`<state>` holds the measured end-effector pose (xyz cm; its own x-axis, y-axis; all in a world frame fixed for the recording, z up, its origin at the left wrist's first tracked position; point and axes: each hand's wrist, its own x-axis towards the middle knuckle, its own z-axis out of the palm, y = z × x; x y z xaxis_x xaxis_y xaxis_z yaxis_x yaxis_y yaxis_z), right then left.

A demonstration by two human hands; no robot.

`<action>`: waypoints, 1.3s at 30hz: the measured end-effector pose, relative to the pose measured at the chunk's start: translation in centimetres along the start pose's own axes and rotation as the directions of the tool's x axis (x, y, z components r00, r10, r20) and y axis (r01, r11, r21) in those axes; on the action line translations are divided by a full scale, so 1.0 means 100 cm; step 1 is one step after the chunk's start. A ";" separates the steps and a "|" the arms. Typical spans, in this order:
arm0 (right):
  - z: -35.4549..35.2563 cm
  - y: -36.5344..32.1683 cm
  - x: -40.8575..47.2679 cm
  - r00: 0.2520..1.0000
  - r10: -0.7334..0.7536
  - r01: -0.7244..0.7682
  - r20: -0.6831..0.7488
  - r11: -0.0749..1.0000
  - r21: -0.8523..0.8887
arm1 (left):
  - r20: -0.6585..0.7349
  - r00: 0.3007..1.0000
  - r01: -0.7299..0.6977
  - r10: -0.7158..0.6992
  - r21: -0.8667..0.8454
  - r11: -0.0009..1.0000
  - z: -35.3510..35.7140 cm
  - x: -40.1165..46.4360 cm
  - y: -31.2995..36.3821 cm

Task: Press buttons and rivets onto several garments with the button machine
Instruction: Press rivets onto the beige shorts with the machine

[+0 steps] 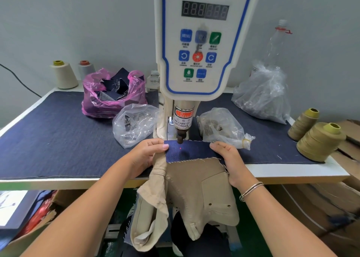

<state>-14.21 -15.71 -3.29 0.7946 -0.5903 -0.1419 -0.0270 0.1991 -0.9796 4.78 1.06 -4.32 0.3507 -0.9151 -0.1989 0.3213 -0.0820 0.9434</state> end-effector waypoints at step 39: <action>0.003 -0.003 -0.013 0.983 -0.062 0.084 0.171 0.989 -0.125 | 0.027 1.000 0.009 -0.009 0.020 1.000 -0.002 -0.008 0.006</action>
<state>-15.02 -14.76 -2.74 0.8870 -0.4586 -0.0545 -0.0360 0.0490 -0.9981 4.86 1.87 -3.68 0.3239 -0.9246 -0.2004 0.3066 -0.0978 0.9468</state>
